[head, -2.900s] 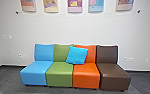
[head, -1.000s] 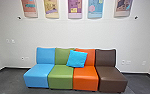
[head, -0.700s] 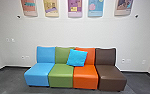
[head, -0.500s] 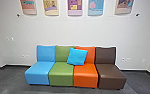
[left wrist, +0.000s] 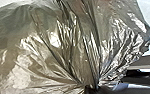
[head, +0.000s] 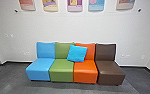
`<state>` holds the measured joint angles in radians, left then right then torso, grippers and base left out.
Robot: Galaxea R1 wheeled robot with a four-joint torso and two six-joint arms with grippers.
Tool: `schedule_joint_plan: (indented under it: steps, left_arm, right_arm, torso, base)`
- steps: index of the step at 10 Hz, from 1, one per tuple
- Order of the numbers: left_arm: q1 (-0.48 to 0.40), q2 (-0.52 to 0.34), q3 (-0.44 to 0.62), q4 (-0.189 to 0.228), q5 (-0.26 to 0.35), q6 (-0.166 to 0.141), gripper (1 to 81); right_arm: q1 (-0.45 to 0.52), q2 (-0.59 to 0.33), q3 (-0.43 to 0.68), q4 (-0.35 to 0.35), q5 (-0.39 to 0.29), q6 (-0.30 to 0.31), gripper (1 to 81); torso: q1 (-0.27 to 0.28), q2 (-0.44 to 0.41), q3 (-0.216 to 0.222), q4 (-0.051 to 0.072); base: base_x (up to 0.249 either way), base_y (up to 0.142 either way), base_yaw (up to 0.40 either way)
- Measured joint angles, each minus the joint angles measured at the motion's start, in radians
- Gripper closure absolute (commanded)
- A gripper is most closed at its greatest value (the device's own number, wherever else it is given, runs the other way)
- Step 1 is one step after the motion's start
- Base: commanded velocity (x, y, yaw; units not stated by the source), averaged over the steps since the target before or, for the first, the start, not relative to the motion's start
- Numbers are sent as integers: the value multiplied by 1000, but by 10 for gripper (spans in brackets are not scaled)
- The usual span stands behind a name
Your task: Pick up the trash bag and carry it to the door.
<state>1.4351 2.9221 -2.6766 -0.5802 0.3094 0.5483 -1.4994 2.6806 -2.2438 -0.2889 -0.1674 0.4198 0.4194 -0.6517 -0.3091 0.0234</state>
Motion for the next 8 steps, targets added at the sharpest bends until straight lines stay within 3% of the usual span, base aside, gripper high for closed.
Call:
schedule_joint_plan:
  steps: [4,8]
  left_arm:
    - [14,42,-43,1,-33,10,811]
    - [17,45,-46,1,-53,16,811]
  right_arm:
    - [-19,84,-126,-8,31,0,10]
    - [-38,163,-206,-30,43,-1,10]
  torso:
    - [-79,120,100,0]
    - [-157,240,125,0]
  base:
    - [0,0,0]
    - [0,0,0]
